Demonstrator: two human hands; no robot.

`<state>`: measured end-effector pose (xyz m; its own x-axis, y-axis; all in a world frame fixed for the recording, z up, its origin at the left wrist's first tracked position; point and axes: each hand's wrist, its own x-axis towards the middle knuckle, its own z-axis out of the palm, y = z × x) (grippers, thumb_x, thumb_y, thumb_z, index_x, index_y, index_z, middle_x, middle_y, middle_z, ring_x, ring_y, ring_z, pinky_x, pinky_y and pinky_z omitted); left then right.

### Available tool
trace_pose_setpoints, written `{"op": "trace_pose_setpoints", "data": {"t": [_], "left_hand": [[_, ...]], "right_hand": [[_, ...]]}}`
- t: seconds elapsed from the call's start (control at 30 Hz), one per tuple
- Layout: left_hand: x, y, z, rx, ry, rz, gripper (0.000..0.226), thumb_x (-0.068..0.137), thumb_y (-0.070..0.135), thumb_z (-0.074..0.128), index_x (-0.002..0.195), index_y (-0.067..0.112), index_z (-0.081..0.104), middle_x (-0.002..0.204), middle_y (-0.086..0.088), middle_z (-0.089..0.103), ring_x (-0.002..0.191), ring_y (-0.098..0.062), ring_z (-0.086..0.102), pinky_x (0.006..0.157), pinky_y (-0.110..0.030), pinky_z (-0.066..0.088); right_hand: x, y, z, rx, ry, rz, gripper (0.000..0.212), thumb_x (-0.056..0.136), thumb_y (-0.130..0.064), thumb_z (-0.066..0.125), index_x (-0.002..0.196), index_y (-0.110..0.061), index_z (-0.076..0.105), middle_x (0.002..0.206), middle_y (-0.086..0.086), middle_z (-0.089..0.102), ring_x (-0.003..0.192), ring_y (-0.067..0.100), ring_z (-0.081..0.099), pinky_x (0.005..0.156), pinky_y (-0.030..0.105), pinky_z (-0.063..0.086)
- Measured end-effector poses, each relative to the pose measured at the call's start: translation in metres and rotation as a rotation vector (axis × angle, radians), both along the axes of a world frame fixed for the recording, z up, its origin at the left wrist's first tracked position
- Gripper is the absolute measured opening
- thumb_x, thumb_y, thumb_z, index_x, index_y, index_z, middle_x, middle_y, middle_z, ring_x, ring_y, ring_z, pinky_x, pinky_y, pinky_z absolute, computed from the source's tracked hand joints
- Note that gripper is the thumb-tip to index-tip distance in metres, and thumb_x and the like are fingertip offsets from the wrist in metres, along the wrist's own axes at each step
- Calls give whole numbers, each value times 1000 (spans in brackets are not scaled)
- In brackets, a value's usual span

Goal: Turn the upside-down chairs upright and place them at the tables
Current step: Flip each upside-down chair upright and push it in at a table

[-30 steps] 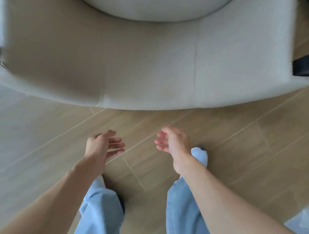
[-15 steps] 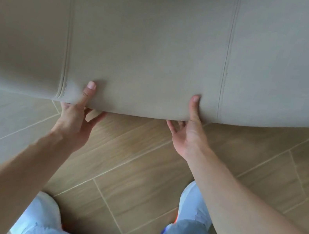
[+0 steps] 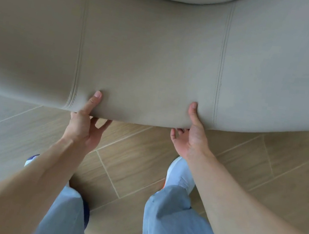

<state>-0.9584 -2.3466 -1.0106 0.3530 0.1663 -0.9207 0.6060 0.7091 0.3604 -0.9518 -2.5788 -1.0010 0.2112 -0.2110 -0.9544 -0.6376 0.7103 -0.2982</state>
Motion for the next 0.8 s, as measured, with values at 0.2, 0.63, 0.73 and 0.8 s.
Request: {"op": "trace_pose_setpoints", "data": {"t": [0.2, 0.63, 0.73, 0.8], "left_hand": [[-42, -13, 117, -11, 157, -70, 86, 65, 31, 87, 142, 23, 48, 138, 0, 59, 124, -21, 59, 88, -46, 56], [70, -20, 413, 292, 276, -292, 79, 68, 51, 87, 127, 11, 53, 109, -9, 62, 79, -30, 62, 65, -35, 54], [128, -14, 468, 298, 234, -415, 65, 77, 39, 82, 126, 7, 55, 116, -19, 63, 78, -34, 65, 86, -42, 60], [159, -16, 498, 488, 190, -432, 49, 82, 28, 74, 119, 6, 50, 107, -17, 63, 79, -32, 66, 76, -39, 58]], "right_hand": [[-41, -20, 113, -58, 135, 25, 64, 71, -49, 83, 125, -22, 61, 105, -8, 68, 86, 11, 58, 87, 28, 44], [62, -22, 385, -272, 134, 166, 70, 68, -51, 87, 123, -16, 60, 128, 6, 66, 109, 29, 66, 91, 45, 57], [117, -26, 431, -273, 73, 221, 75, 68, -52, 85, 131, -18, 60, 131, 7, 64, 117, 34, 63, 102, 49, 51], [155, -26, 452, -305, 42, 243, 70, 69, -51, 84, 126, -18, 63, 127, 5, 67, 112, 32, 66, 101, 46, 53]]}}
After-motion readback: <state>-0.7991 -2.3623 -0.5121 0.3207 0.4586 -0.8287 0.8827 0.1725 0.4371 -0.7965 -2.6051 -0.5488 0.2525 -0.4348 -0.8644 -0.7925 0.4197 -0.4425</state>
